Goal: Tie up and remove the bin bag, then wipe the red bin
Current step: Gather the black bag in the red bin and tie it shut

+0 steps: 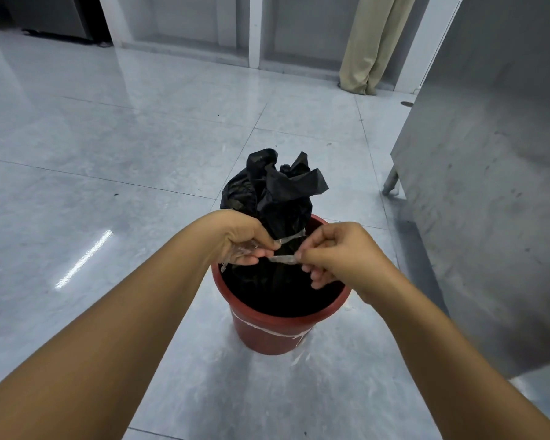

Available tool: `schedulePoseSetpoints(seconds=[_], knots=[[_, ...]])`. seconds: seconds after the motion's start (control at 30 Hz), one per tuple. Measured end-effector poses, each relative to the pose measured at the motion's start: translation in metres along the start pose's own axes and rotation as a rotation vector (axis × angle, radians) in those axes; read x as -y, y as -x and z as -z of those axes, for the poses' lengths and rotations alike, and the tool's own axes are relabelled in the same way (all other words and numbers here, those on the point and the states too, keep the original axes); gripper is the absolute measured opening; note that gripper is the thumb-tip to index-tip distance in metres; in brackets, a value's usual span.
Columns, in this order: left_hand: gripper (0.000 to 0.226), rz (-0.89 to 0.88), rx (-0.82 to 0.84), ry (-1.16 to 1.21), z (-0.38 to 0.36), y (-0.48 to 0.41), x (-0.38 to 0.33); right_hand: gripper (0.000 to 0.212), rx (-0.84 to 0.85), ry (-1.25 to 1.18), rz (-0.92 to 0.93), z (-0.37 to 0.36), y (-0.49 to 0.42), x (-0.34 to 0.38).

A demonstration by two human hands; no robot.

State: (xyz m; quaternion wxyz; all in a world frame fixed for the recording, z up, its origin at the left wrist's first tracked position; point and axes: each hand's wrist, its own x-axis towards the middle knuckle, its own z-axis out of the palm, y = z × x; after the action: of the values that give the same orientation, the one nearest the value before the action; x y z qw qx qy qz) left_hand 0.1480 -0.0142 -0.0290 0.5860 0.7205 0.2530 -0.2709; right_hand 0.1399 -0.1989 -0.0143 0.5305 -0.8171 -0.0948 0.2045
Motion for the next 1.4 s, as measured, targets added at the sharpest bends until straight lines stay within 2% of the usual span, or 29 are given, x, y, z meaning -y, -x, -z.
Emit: schedulePoseSetpoints(seconds=[0.07, 0.13, 0.23, 0.37, 0.47, 0.57, 0.63, 0.73, 0.83, 0.9, 0.97, 1.0, 1.03, 1.07, 1.1, 1.23, 1.4], knots=[[0.015, -0.014, -0.046, -0.042, -0.003, -0.001, 0.0, 0.003, 0.0, -0.185, 0.063, 0.0, -0.003, 0.002], [0.015, -0.024, -0.08, -0.063, -0.006, -0.002, 0.0, 0.011, -0.048, -0.215, 0.155, -0.005, -0.007, -0.001], [0.012, -0.044, -0.085, -0.078, -0.007, -0.003, -0.001, 0.019, -0.152, -0.14, 0.239, -0.015, -0.017, -0.009], [0.015, -0.055, 0.004, -0.062, -0.006, -0.001, 0.002, 0.017, -0.295, -0.124, 0.314, -0.03, -0.027, -0.019], [0.009, -0.081, 0.082, 0.021, -0.001, 0.002, 0.004, 0.018, -0.383, 0.076, 0.375, -0.034, -0.032, -0.02], [0.009, -0.084, 0.106, 0.078, 0.004, 0.001, 0.006, 0.008, -0.325, 0.348, 0.396, -0.03, -0.038, -0.018], [0.01, -0.081, 0.091, 0.129, 0.005, 0.0, 0.005, 0.011, -0.241, 0.461, 0.402, -0.024, -0.04, -0.016], [0.01, -0.093, 0.031, 0.212, 0.005, -0.003, 0.004, 0.021, -0.104, 0.577, 0.41, -0.017, -0.039, -0.015], [0.007, -0.123, 0.006, 0.179, 0.003, -0.003, 0.004, 0.019, -0.052, 0.577, 0.43, -0.014, -0.036, -0.018], [0.006, -0.139, 0.051, 0.173, 0.004, -0.002, 0.004, 0.021, -0.001, 0.606, 0.439, -0.014, -0.035, -0.02], [0.007, -0.156, 0.135, 0.171, 0.005, 0.002, 0.003, 0.034, 0.03, 0.712, 0.464, -0.014, -0.038, -0.022], [0.006, -0.175, 0.164, 0.138, 0.004, 0.005, 0.002, 0.034, 0.027, 0.759, 0.492, -0.014, -0.039, -0.023], [0.011, -0.199, 0.165, 0.092, 0.003, 0.005, 0.002, 0.026, 0.014, 0.779, 0.523, -0.015, -0.039, -0.022], [0.018, -0.218, 0.135, 0.051, 0.002, 0.004, 0.002, 0.014, 0.007, 0.78, 0.553, -0.016, -0.04, -0.022], [0.022, -0.232, 0.095, 0.024, 0.001, 0.003, 0.002, 0.013, 0.001, 0.781, 0.562, -0.018, -0.039, -0.021], [0.013, -0.262, 0.005, -0.049, -0.003, 0.002, 0.001, 0.014, 0.002, 0.688, 0.443, -0.018, -0.046, -0.025], [0.012, -0.296, 0.042, -0.004, -0.001, 0.003, 0.003, 0.013, 0.003, 0.343, 0.364, -0.018, -0.046, -0.031]])
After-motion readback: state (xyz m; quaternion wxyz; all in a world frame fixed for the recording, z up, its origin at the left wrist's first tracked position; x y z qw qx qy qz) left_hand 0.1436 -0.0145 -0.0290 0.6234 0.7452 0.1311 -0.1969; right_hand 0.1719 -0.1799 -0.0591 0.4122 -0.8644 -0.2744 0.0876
